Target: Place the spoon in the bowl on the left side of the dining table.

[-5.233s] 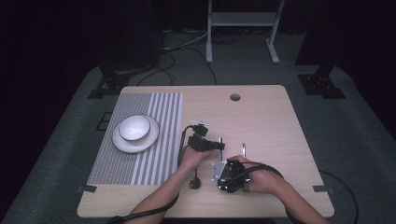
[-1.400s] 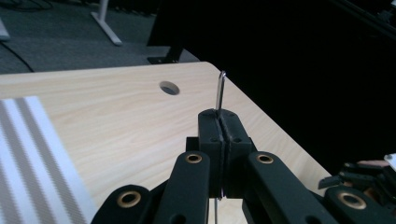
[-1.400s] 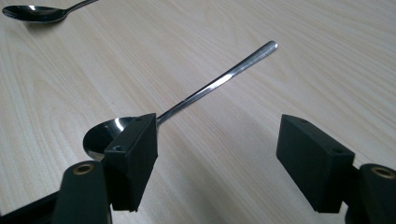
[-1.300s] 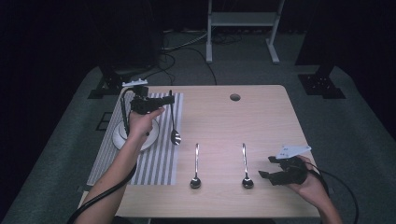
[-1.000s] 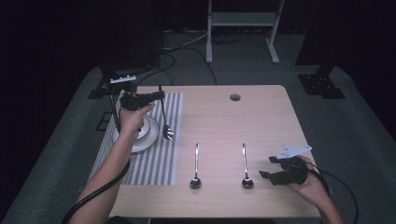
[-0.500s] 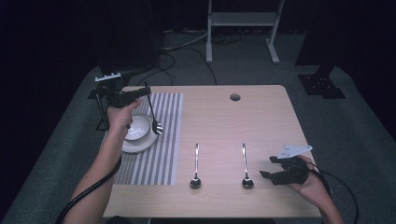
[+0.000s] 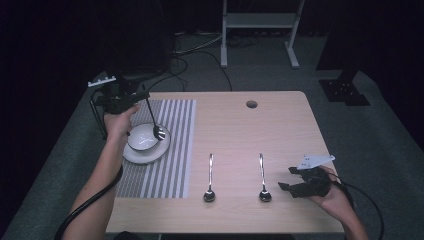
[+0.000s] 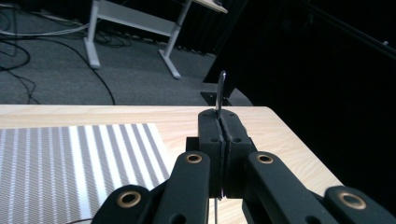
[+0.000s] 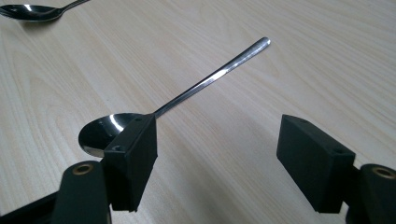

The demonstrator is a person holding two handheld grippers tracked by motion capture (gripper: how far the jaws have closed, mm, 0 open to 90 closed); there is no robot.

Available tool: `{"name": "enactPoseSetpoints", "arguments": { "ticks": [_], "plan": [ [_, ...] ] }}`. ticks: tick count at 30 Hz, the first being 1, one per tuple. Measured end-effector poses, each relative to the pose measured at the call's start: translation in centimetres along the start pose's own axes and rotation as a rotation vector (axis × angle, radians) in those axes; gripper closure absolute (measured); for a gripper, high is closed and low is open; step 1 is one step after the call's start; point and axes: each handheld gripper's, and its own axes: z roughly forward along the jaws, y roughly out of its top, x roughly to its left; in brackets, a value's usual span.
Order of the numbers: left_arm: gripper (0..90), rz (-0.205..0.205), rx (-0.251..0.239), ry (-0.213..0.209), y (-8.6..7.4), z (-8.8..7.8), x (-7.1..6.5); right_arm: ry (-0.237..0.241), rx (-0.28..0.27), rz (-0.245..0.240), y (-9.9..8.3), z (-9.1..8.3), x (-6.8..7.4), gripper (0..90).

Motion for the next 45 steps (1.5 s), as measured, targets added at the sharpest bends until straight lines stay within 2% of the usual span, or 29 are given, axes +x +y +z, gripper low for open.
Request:
{"name": "enactPoseSetpoints", "arguments": {
  "ticks": [14, 23, 33, 45],
  "plan": [
    [89.3, -0.052, -0.026, 0.102, -0.8, -1.1, 3.2, 0.004, 0.000, -0.011, 0.2, 0.0, 0.1, 27.8],
    [89.3, -0.069, -0.024, 0.158, -1.7, -1.7, 4.9, 0.001, 0.003, -0.024, 0.5, 0.0, 0.3, 27.5],
    [89.3, -0.089, -0.023, 0.196, -2.9, -2.3, 6.4, 0.000, 0.007, -0.032, 0.5, 0.1, 0.5, 27.5],
    [89.3, -0.102, -0.013, 0.213, -4.1, -2.4, 7.5, 0.002, -0.007, -0.015, 0.1, 0.1, 0.4, 27.5]
  ]
}}
